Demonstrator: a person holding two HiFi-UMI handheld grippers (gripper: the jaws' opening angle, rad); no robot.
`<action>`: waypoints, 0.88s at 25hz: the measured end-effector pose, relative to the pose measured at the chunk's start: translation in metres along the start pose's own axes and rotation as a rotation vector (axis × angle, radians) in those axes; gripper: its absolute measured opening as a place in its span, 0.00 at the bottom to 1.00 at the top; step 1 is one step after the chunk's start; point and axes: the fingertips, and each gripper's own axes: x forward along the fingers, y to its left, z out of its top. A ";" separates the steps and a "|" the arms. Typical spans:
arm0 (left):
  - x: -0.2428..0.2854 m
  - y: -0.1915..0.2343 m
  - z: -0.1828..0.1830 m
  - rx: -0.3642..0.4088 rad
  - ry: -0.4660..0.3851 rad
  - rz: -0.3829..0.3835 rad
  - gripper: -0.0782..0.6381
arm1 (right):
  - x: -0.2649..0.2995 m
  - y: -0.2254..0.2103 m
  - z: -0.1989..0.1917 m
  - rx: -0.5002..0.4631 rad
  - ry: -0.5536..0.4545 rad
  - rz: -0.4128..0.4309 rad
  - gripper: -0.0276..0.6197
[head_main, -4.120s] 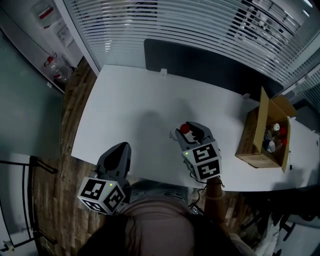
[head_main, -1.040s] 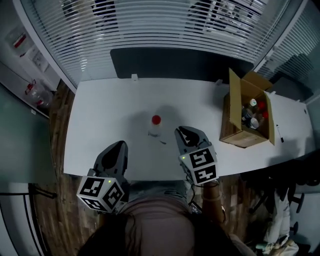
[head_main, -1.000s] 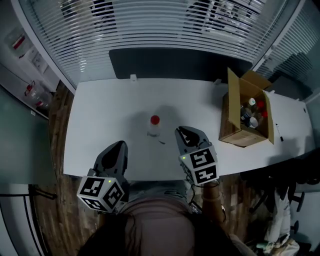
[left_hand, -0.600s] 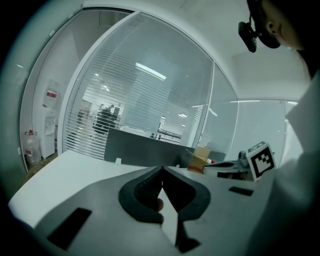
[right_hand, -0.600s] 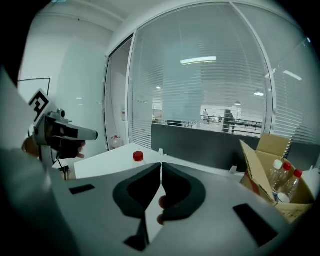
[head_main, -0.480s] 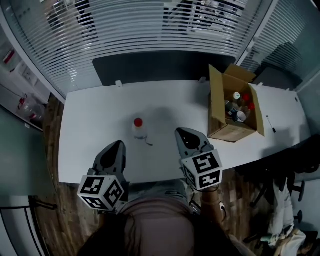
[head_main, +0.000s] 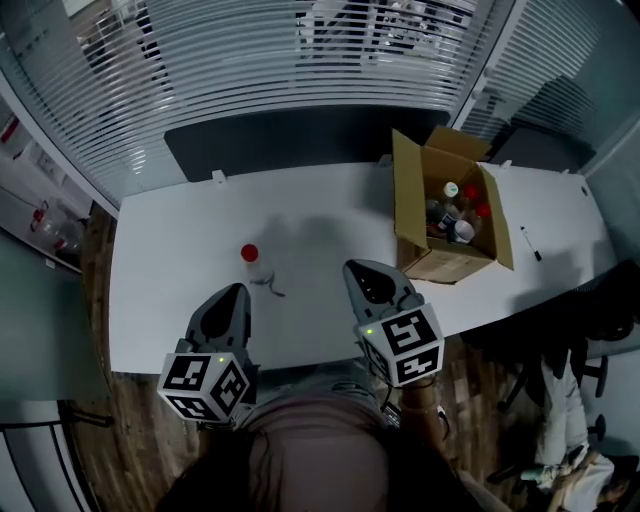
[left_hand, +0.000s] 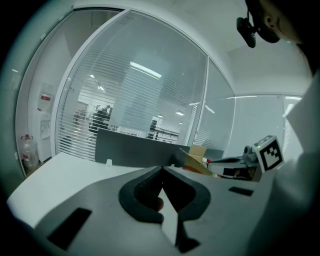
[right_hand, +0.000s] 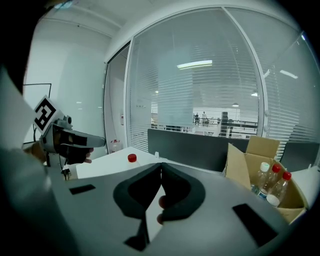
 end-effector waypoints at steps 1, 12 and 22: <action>0.002 -0.003 0.000 0.000 0.000 -0.001 0.12 | -0.002 -0.003 -0.001 -0.003 0.001 0.002 0.08; 0.020 -0.037 -0.001 -0.016 0.011 -0.024 0.12 | -0.014 -0.020 -0.007 -0.006 0.027 0.045 0.08; 0.049 -0.069 -0.002 -0.016 0.033 -0.056 0.12 | -0.029 -0.051 -0.009 0.010 0.016 0.035 0.08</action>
